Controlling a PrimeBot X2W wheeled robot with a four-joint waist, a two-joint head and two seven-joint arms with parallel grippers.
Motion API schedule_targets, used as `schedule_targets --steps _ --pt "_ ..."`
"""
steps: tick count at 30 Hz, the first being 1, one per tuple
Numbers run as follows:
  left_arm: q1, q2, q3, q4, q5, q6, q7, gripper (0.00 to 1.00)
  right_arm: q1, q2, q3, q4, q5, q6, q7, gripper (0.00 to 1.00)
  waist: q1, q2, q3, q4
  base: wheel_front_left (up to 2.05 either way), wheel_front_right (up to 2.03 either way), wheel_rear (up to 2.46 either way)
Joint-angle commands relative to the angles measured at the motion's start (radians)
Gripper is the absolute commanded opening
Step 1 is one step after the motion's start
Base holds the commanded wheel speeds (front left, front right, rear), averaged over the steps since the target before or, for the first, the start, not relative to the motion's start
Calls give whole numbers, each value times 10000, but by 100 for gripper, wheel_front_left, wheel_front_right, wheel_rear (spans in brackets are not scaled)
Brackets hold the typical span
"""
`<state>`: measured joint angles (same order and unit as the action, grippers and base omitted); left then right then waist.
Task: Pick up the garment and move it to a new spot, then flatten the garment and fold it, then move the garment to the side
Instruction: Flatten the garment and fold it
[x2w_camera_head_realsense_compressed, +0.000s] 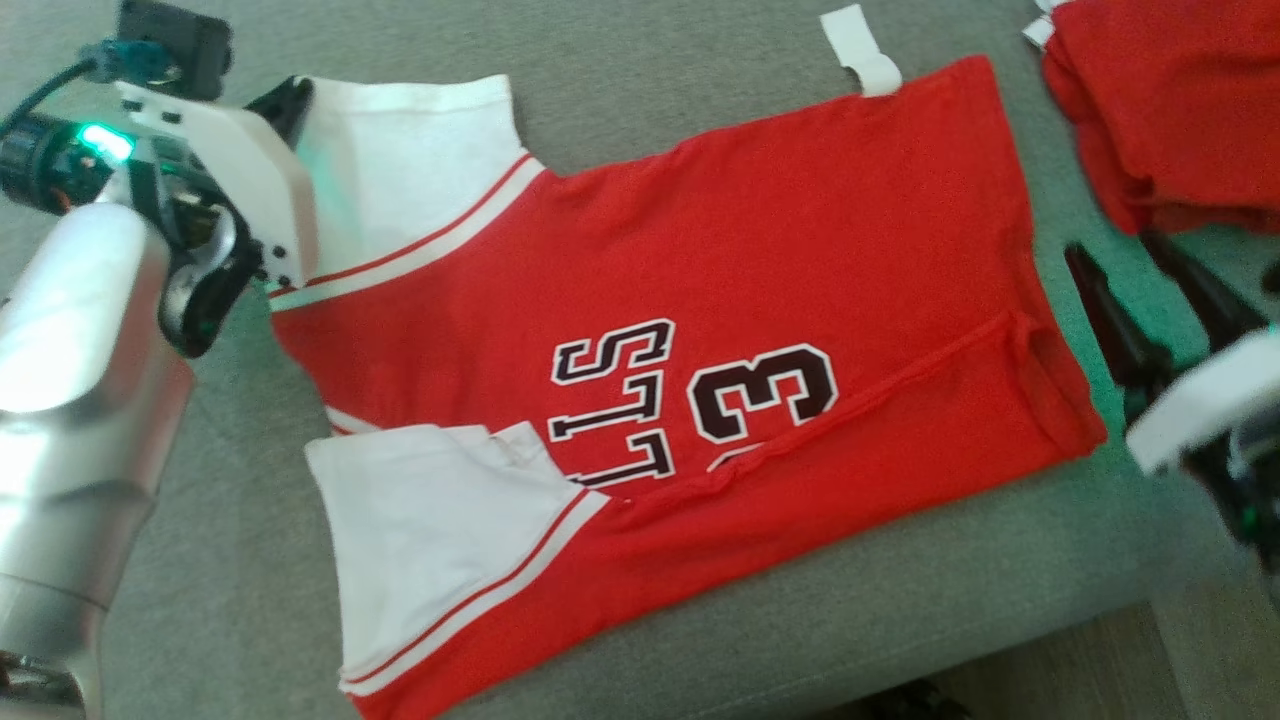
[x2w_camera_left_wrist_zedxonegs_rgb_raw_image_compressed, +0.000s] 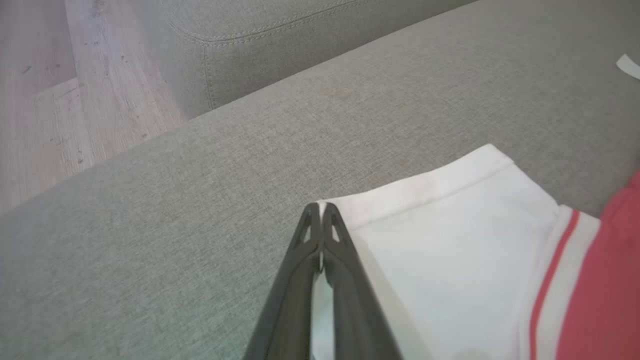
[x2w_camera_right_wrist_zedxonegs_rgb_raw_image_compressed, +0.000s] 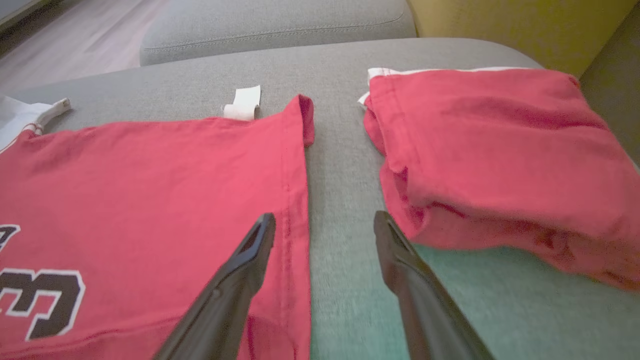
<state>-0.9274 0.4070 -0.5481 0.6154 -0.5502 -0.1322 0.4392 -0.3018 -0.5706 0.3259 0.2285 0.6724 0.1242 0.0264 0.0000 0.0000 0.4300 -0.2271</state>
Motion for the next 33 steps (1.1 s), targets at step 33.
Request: schedule_targets --steps 33 --pt "-1169 393 -2260 -1281 -1027 16 -987 0 -5223 -399 3542 4301 3131 65 952 69 0 0 53 1746 0 0 0"
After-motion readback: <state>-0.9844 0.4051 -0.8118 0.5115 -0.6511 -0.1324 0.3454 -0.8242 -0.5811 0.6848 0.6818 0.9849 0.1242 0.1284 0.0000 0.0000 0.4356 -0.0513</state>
